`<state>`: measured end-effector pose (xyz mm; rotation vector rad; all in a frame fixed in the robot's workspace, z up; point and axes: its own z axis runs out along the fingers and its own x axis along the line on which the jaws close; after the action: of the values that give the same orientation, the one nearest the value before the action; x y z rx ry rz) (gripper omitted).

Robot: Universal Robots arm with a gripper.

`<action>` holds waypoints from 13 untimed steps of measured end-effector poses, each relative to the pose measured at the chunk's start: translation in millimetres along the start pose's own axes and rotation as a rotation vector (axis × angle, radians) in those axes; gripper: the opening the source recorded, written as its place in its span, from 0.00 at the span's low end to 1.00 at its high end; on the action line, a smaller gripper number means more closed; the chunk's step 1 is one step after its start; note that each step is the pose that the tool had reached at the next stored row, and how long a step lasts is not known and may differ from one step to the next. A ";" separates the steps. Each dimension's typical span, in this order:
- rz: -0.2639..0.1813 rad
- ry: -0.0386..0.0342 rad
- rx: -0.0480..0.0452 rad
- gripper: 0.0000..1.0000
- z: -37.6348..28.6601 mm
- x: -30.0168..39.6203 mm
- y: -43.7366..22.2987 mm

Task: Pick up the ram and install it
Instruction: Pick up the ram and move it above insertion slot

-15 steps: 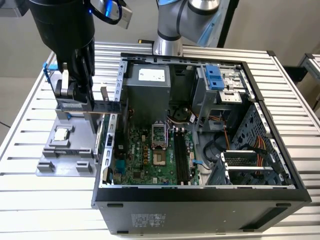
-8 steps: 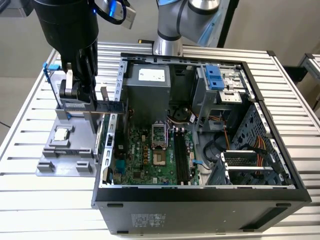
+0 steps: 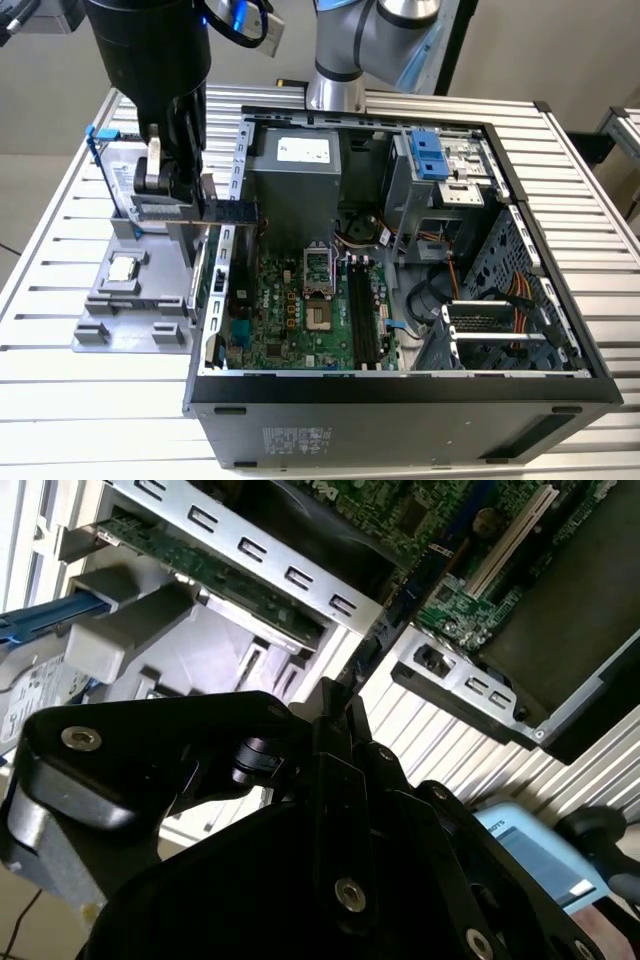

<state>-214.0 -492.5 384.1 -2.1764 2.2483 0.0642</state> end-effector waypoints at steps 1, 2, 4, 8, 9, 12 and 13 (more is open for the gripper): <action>0.000 0.0000 0.0000 0.00 0.0 -0.7 -0.7; 0.000 0.0000 0.0000 0.00 0.1 -1.5 -1.3; -0.001 0.0000 0.0000 0.00 0.1 -3.3 -2.4; -0.002 0.0001 0.0000 0.00 0.2 -7.9 -3.7; -0.002 0.0000 0.0000 0.00 0.3 -9.1 -3.8; -0.003 0.0001 -0.0002 0.00 0.4 -12.4 -4.3; -0.003 0.0001 -0.0002 0.00 0.4 -13.5 -4.5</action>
<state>-209.1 -479.1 384.2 -2.1798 2.2451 0.0642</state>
